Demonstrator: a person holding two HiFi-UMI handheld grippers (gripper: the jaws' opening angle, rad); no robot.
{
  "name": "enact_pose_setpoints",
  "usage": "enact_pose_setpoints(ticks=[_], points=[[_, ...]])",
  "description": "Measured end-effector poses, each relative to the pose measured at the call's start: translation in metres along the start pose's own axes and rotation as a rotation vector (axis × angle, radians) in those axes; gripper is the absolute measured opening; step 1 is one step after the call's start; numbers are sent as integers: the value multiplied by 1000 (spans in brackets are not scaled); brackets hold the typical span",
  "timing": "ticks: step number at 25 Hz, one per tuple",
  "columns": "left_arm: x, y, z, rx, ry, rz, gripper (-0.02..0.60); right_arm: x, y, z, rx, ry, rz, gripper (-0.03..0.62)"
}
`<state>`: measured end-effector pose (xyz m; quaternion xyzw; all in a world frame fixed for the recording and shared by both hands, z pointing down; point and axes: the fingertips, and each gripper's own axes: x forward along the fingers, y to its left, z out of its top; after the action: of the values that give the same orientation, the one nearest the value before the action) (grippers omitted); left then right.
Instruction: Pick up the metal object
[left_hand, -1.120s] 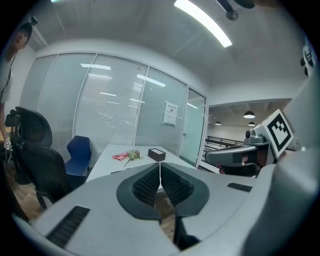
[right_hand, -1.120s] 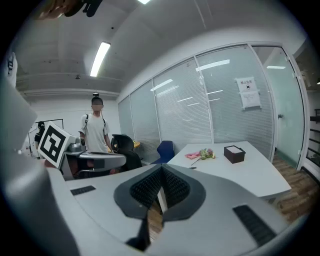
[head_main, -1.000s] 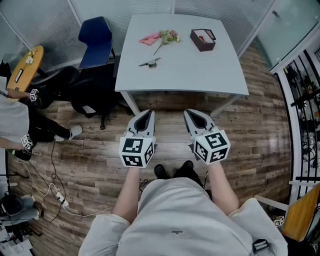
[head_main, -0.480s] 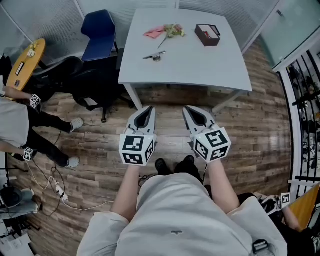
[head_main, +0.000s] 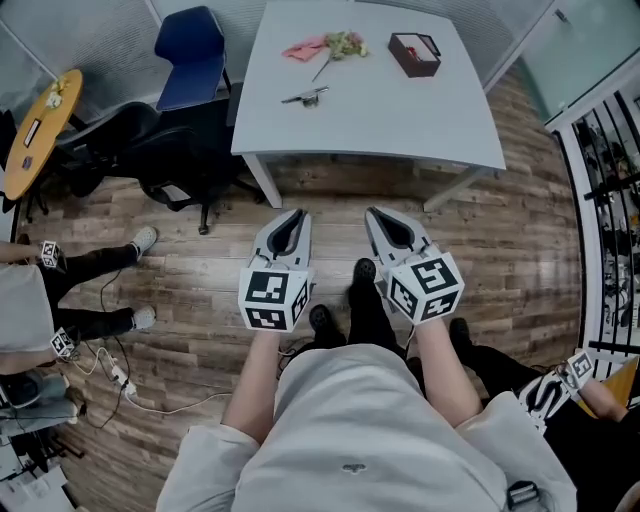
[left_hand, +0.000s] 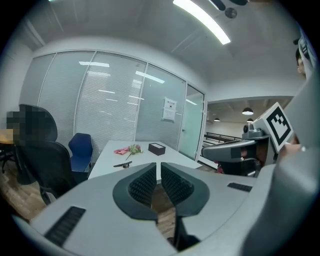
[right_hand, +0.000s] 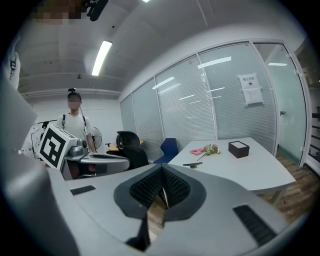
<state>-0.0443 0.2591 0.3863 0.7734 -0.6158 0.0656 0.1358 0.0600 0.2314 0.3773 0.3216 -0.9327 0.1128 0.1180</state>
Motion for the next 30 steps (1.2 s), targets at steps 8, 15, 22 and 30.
enact_pose_setpoints(ticks=[8,15,22,30], points=[[19,5,-8,-8,33,13,72,13,-18,-11,19,42,-5,9],[50,17,4,-11,26,38,88,44,-36,-1,13,63,36,61],[87,33,23,6,33,57,111,79,-62,19,5,74,64,100],[139,49,50,17,28,89,134,118,-107,44,10,65,86,133]])
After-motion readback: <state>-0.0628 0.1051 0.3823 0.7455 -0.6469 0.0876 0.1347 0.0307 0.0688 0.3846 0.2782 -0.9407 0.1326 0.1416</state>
